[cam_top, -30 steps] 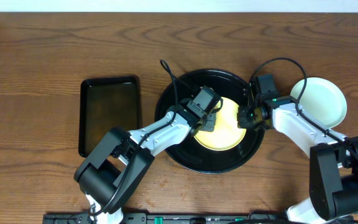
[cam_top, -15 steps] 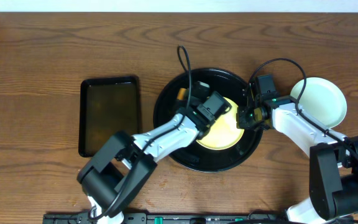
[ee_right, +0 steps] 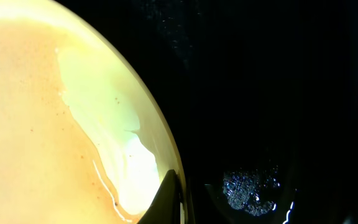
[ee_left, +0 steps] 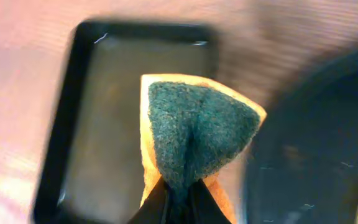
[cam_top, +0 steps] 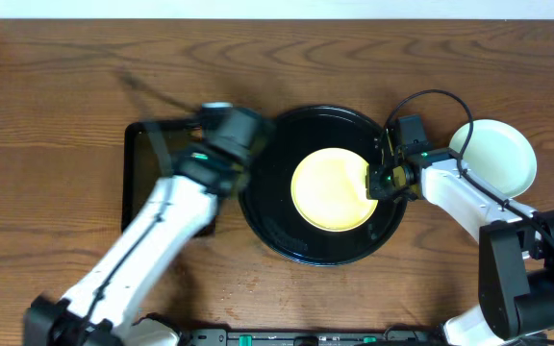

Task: Clean dirty plates on tray and stack at the side
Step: 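Return the sponge to the black rectangular tray with the left gripper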

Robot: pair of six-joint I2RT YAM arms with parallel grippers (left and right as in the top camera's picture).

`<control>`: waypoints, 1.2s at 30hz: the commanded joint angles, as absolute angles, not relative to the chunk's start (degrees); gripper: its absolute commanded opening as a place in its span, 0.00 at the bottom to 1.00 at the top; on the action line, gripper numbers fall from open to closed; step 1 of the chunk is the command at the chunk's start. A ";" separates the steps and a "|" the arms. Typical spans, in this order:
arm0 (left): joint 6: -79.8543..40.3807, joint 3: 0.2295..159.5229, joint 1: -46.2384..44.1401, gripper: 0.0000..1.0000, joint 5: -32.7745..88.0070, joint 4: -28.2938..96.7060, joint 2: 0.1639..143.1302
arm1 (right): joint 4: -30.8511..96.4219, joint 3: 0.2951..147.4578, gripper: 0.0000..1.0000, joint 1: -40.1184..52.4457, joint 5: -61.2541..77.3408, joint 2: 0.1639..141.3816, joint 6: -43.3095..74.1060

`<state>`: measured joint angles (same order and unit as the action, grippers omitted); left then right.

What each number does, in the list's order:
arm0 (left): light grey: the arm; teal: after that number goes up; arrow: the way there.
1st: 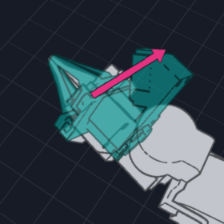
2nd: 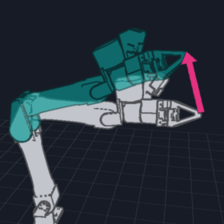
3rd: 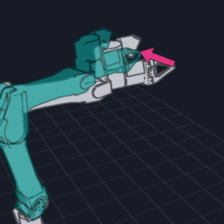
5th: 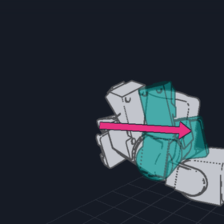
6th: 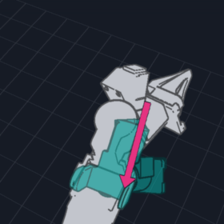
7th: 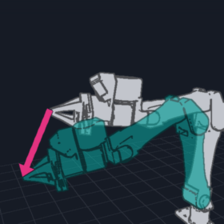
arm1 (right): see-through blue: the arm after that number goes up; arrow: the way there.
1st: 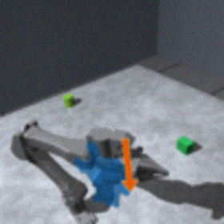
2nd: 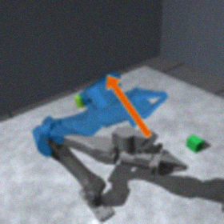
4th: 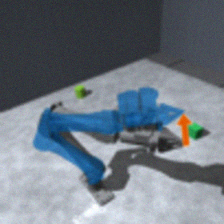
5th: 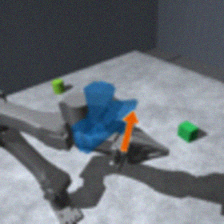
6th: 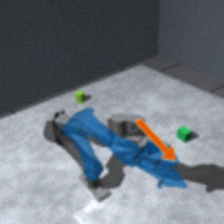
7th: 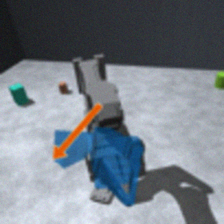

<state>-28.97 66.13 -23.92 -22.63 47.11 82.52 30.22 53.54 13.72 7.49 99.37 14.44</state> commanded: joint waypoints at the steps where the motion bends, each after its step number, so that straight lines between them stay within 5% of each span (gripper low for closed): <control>1: -30.35 66.08 -14.37 0.08 -13.52 49.71 82.08 | 31.70 52.38 0.01 12.84 3.46 101.58 10.48; 14: -20.08 55.81 3.11 0.14 0.08 41.47 88.60 | 31.66 52.38 0.01 12.84 4.82 101.58 9.10; 17: -18.65 55.90 3.09 0.35 2.33 40.88 89.03 | 31.68 52.38 0.01 12.84 5.02 101.58 9.13; 18: -17.28 56.75 3.09 0.50 5.63 41.25 88.55 | 31.68 52.38 0.01 12.84 5.02 101.58 9.08; 21: -16.27 58.72 2.79 0.56 11.40 42.17 86.96 | 31.68 52.38 0.01 12.84 5.21 101.58 9.08; 36: -16.08 59.79 -11.88 0.58 14.33 40.34 83.50 | 29.32 52.38 0.12 12.69 19.99 101.58 6.83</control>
<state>-16.82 58.87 -9.45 13.65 41.01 82.74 29.74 53.41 12.45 15.79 100.47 7.16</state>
